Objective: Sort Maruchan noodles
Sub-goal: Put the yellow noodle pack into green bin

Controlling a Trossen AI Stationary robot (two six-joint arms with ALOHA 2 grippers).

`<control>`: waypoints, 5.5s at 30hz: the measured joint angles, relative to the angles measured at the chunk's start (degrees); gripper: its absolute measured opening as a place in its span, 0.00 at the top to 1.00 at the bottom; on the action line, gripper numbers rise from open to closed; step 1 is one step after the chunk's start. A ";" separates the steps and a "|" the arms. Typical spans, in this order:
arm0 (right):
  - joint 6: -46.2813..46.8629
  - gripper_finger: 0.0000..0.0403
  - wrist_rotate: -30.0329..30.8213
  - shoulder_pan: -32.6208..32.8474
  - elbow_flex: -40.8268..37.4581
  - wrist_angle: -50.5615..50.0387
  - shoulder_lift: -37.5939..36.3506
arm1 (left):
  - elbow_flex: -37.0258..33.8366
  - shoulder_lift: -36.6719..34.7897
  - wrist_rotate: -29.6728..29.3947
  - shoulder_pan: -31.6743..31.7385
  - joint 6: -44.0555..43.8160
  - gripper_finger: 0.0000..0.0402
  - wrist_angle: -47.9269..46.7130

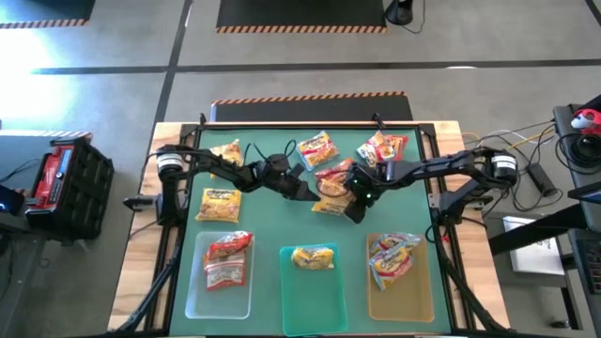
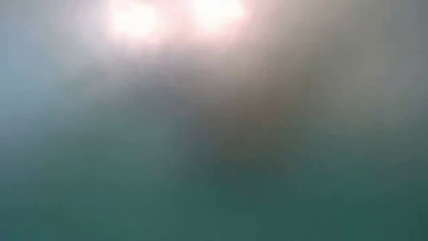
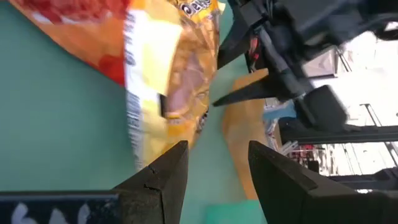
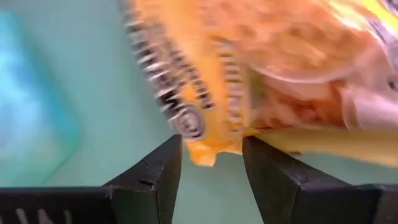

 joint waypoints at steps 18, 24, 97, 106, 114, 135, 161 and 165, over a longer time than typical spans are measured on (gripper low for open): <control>-59.24 0.60 8.46 0.28 11.12 -7.72 -0.12 | -0.07 -0.99 2.92 -1.37 -0.62 0.62 1.12; -63.65 0.60 8.54 0.84 11.86 -7.71 4.25 | -0.07 -3.49 3.21 -1.37 -0.62 0.62 1.44; -4.95 0.60 -1.55 0.42 14.89 28.38 26.31 | -15.89 -17.91 -41.08 -12.99 -10.07 0.62 -20.16; -4.84 0.60 -0.45 0.42 14.90 28.79 25.75 | -15.91 -17.92 -42.24 -12.97 -9.60 0.58 -20.90; -13.55 0.60 -0.45 -0.71 14.50 22.30 17.35 | -15.91 -17.92 -41.34 -12.97 -9.60 0.44 -20.90; -29.70 0.60 5.08 -0.61 14.54 18.04 25.02 | -13.04 -17.31 -40.62 -12.99 -9.25 0.32 -19.99; -24.41 0.60 3.36 -0.46 14.39 17.12 25.63 | -2.96 -6.61 -38.16 -14.10 -1.00 0.33 -21.76; -22.79 0.60 2.21 -0.52 14.46 16.37 21.90 | -3.08 -6.73 -36.95 -14.04 -0.99 0.38 -21.95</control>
